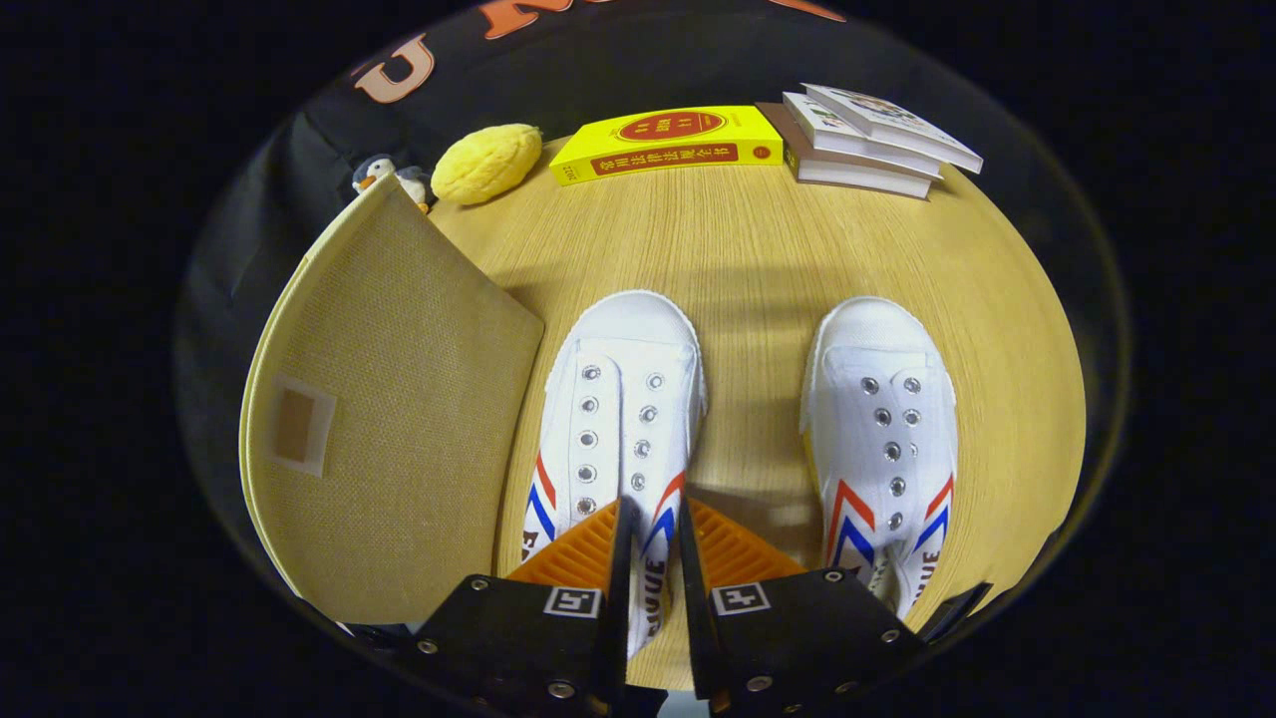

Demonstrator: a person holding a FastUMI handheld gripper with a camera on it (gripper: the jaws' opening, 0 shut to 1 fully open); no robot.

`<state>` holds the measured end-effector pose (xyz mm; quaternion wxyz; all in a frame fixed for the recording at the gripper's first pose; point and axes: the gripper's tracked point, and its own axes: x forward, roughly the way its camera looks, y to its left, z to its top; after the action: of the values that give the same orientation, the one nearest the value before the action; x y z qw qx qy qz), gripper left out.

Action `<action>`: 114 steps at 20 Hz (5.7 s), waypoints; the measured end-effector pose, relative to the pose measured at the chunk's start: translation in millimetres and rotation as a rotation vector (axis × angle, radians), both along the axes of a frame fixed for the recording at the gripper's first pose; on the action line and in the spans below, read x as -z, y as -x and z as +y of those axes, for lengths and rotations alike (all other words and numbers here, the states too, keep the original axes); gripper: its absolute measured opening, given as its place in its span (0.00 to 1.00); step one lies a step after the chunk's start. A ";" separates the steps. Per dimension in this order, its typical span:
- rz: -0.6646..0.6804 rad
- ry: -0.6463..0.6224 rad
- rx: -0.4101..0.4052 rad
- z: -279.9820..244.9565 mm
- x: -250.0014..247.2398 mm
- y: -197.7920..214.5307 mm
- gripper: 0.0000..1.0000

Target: Open the storage box then place both shoes into the box .Put the left shoe in first, then the right shoe, with the right side of both shoes facing outward in a uniform manner.

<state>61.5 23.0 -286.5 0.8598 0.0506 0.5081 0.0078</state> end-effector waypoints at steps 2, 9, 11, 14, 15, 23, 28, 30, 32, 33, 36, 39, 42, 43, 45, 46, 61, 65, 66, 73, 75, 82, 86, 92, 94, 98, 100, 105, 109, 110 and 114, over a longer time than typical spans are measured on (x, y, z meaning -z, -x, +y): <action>0.005 -0.006 -0.017 -0.6 1.0 0.1 0.25; -0.081 -0.169 0.089 -1.6 4.2 -0.5 0.18; -0.094 -0.298 0.187 -2.0 4.2 -1.0 0.05; -0.109 -0.493 0.276 7.6 3.8 -0.3 0.00; -0.124 -0.531 0.288 9.3 2.4 -1.4 0.00; -0.240 -0.612 0.306 -0.6 -54.8 -4.3 0.00; -0.342 -0.583 0.276 -5.0 -128.9 -6.6 0.00; -0.372 -0.570 0.269 -2.7 -156.0 -6.2 0.00; -0.399 -0.567 0.251 9.4 -183.1 -4.5 0.00; -0.406 -0.572 0.234 18.4 -193.8 -3.7 0.00; -0.416 -0.597 0.196 50.6 -217.0 -1.8 0.00; -0.401 -0.614 0.164 90.6 -223.2 3.4 0.00; -0.374 -0.661 0.147 138.5 -216.4 3.9 0.00; -0.361 -0.663 0.135 152.6 -211.5 3.5 0.00; -0.338 -0.645 0.123 176.3 -196.6 1.7 0.00; -0.324 -0.629 0.124 185.3 -187.8 0.9 0.00; -0.196 -0.410 0.193 226.2 -87.9 -18.6 0.00; -0.162 -0.380 0.191 235.5 -74.7 -18.7 0.00; -0.148 -0.358 0.189 235.8 -70.7 -18.0 0.00; -0.160 -0.375 0.156 246.3 -76.1 -23.0 0.16; -0.183 -0.371 0.160 234.9 -88.5 -24.8 0.44; -0.303 -0.437 0.071 218.8 -142.5 -18.3 0.98; -0.349 -0.464 0.067 189.6 -172.8 -10.1 0.98; -0.392 -0.441 0.154 106.3 -192.7 -0.5 0.98; -0.402 -0.442 0.193 75.0 -196.5 4.1 0.98; -0.396 -0.358 0.257 4.9 -186.4 16.9 0.98; -0.377 -0.314 0.285 -27.0 -174.5 24.0 0.98; -0.310 -0.248 0.367 -92.0 -138.9 40.3 0.98; -0.238 -0.192 0.390 -124.4 -105.4 56.9 0.98; -0.217 -0.190 0.392 -128.4 -98.6 60.0 0.98; -0.155 -0.165 0.390 -136.6 -68.2 62.5 0.91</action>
<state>-1.1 -113.6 -218.4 0.8745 0.2171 0.4186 -0.1133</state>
